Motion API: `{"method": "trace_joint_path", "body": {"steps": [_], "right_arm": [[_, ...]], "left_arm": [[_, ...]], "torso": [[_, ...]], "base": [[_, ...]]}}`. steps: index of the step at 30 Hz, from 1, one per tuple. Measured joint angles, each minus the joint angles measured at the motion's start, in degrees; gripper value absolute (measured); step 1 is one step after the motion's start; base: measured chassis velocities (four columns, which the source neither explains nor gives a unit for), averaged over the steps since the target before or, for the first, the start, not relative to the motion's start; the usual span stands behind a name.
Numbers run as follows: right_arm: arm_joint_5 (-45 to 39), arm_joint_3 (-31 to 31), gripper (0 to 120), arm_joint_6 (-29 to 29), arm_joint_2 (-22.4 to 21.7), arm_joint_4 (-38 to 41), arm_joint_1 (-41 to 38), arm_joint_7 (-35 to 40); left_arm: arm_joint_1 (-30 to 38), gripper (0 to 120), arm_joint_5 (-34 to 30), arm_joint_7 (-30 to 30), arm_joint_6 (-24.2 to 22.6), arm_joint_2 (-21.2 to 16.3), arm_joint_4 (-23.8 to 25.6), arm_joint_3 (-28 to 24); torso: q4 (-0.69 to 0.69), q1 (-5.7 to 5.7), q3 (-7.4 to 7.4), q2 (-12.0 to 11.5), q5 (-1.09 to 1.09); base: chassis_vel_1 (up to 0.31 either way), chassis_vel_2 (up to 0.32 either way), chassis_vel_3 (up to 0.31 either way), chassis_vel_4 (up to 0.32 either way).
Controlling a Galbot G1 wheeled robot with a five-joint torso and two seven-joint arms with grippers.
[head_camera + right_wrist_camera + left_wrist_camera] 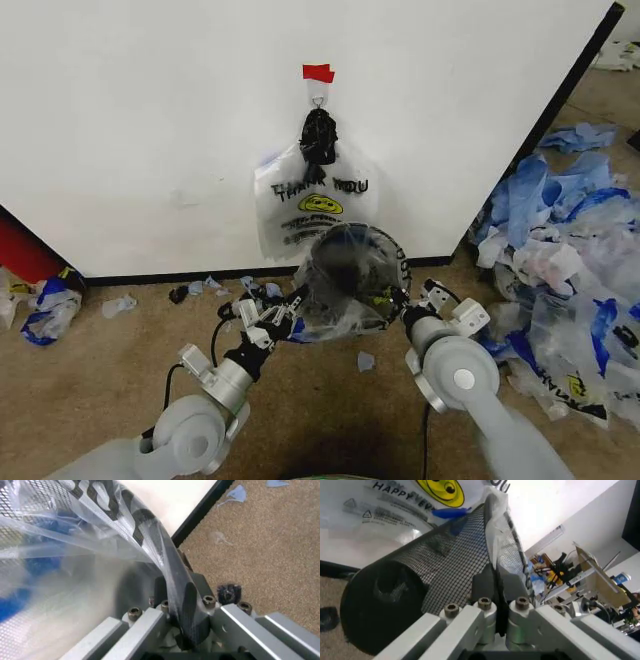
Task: Pick up the garbage bag from the wall and place it over the trash bin.
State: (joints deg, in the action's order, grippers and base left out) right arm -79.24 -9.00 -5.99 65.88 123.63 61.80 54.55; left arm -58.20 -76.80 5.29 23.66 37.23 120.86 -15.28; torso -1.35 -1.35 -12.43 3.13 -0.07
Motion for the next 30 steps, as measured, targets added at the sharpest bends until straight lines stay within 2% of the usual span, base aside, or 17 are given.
{"method": "trace_joint_path", "body": {"steps": [22, 23, 24, 26, 28, 30], "right_arm": [[-1.2, -0.8, 0, -0.3, -0.8, 1.5, 0.4, -0.8], [-1.2, -0.8, 0, -0.3, -0.8, 1.4, 0.4, -0.8], [-1.2, -0.8, 0, -0.3, -0.8, 1.3, 0.4, -0.9], [-1.2, -0.9, 0, -0.3, -0.9, 1.2, 0.4, -0.9], [-1.6, -1.5, 0, -0.4, -1.1, 1.2, 0.3, -0.9], [-2.0, -2.2, 0, -0.4, -1.1, 1.3, 0.3, -0.9]], "left_arm": [[3.5, 0, 2.1, 3.2, 1.0, 1.9, -3.3, -4.0], [3.5, 1, 2.1, 3.2, 1.0, 1.9, -3.4, -4.0], [3.5, 8, 2.2, 3.1, 1.0, 1.9, -3.5, -3.9], [3.4, 9, 2.4, 3.1, 1.0, 1.8, -3.6, -3.8], [3.1, 21, 2.8, 3.1, 1.0, 1.4, -3.9, -3.1], [2.9, 27, 3.0, 3.2, 1.1, 1.3, -4.4, -2.5]], "torso": [[0.00, 0.00, 0.00, 0.0, 0.00], [-0.01, 0.00, 0.00, 0.0, 0.00], [0.00, 0.00, 0.00, 0.0, 0.00], [0.00, 0.00, 0.00, 0.0, 0.00], [0.00, 0.00, 0.00, 0.0, 0.00], [0.00, 0.00, 0.00, 0.0, 0.00]], "base": [[0.000, 0.000, 0.000, 0.000], [0.000, 0.000, 0.000, 0.000], [0.000, 0.000, 0.000, 0.000], [0.000, 0.000, 0.000, 0.000], [0.000, 0.000, 0.000, 0.000], [0.000, 0.000, 0.000, 0.000]]}}
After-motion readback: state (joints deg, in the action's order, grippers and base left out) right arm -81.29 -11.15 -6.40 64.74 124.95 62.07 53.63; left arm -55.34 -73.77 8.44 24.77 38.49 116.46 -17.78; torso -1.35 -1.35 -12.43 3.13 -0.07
